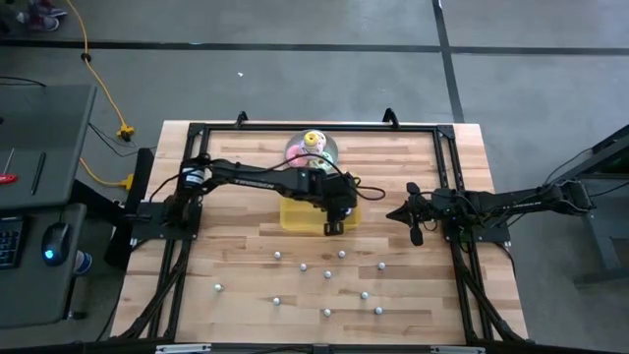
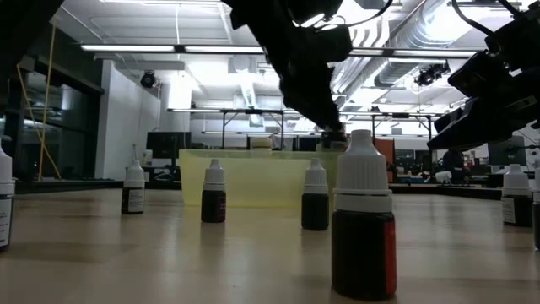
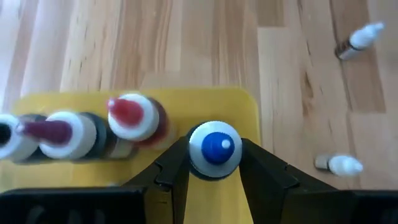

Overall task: Pick & Place food coloring
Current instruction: Put the large blue food coloring bottle into the yellow container

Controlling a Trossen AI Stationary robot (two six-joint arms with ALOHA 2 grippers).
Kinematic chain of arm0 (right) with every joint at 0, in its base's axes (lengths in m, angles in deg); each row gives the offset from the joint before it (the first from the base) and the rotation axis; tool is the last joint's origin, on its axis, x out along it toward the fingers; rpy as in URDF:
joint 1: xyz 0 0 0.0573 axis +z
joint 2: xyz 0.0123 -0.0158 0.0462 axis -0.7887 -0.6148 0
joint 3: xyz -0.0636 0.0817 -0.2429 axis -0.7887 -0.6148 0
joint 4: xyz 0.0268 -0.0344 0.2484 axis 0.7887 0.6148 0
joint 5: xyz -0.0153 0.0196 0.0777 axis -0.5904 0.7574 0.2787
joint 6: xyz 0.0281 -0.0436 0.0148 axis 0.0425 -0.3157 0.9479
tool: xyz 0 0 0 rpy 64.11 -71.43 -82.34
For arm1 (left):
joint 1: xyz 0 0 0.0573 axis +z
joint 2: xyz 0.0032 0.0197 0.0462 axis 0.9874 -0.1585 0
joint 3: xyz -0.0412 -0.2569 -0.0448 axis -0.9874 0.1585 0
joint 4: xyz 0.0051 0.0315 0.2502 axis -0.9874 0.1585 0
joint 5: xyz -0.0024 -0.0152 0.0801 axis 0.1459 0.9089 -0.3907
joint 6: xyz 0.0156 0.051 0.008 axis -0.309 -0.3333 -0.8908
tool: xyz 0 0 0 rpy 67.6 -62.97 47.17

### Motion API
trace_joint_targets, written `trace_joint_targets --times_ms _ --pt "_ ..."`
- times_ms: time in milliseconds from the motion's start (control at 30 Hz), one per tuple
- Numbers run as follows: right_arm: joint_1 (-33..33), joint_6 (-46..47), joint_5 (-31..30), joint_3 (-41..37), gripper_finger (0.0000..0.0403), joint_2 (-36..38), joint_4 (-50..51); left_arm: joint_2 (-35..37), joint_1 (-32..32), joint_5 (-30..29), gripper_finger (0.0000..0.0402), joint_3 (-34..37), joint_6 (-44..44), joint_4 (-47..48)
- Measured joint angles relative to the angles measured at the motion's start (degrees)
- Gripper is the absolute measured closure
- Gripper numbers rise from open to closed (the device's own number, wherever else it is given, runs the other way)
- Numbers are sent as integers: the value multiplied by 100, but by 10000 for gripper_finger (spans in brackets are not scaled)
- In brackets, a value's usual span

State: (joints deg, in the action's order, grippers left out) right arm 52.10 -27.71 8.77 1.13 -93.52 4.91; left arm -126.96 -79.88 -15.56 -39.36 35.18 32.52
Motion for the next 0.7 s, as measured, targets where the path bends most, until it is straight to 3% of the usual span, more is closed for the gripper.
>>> trace_joint_targets --times_ms 700 --pt "0 0 2 0 402 0 -17 -124 13 -2 286 10 2 -377"
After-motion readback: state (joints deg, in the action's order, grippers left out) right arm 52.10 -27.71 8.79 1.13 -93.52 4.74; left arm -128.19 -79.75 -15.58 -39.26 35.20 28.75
